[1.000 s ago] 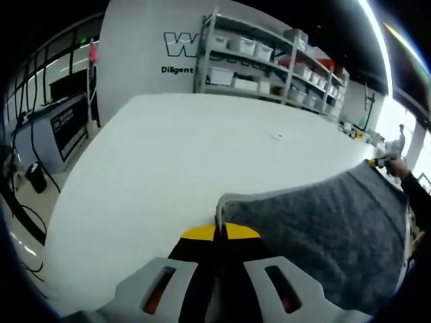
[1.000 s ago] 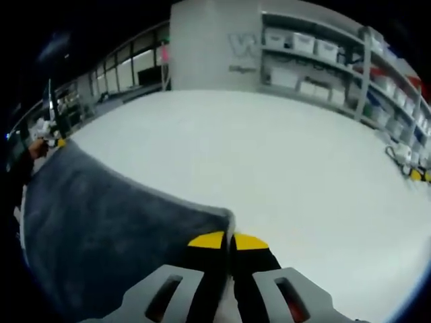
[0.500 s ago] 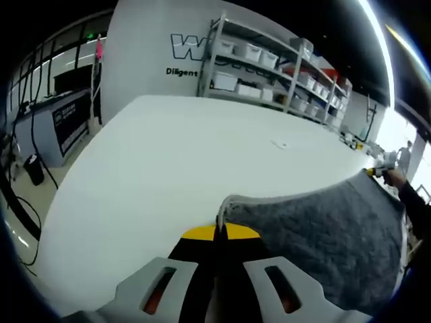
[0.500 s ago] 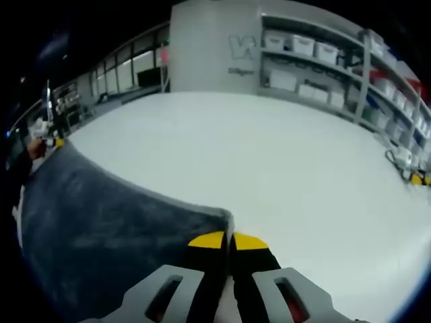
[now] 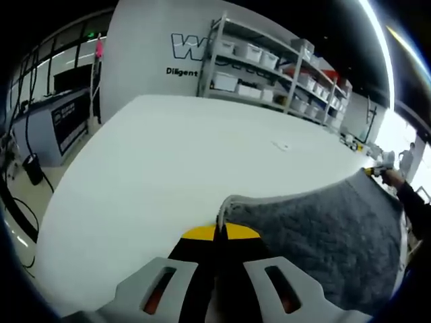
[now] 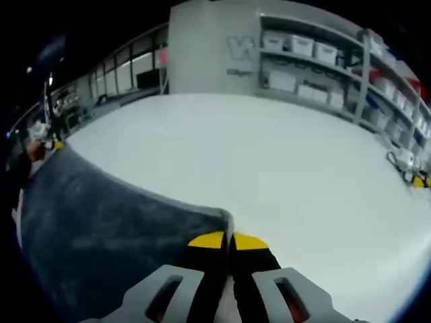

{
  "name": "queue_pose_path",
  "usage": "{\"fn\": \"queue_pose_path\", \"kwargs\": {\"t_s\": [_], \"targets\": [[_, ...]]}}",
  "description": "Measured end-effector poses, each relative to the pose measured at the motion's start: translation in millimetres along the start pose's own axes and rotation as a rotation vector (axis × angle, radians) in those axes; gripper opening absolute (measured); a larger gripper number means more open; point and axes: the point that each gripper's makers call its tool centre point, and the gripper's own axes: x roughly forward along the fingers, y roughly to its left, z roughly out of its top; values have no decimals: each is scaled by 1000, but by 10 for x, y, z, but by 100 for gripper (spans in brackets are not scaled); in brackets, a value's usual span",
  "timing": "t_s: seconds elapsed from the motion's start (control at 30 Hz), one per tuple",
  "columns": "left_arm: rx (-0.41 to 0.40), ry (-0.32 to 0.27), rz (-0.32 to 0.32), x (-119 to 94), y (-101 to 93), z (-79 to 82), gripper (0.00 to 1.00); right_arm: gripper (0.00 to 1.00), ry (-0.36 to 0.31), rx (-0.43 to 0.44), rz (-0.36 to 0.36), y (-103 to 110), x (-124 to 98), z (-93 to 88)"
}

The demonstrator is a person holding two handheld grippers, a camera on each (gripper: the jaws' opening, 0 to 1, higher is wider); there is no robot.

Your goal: Open the folded towel by lifting each exposed corner and separating the folded layers until the towel lies flat within the target outline without major curled edges

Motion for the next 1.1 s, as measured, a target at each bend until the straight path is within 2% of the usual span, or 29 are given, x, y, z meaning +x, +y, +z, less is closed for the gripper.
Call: {"fn": "queue_pose_path", "kwargs": {"t_s": [0.37,0.63,0.8,0.93,1.1], "targets": [[33,8,9,106,-8,79,0,0,12,-35,-24,-20,57,75],[29,9,5,155,45,108,0,0,6,-6,-16,-50,115,116],[60,1,26,239,73,160,0,0,9,-47,-40,-65,178,171],[49,7,37,266,147,161,0,0,7,-29,-37,-79,202,206],[62,5,42,276,152,214,0,0,6,-3,-36,-93,219,222]]}}
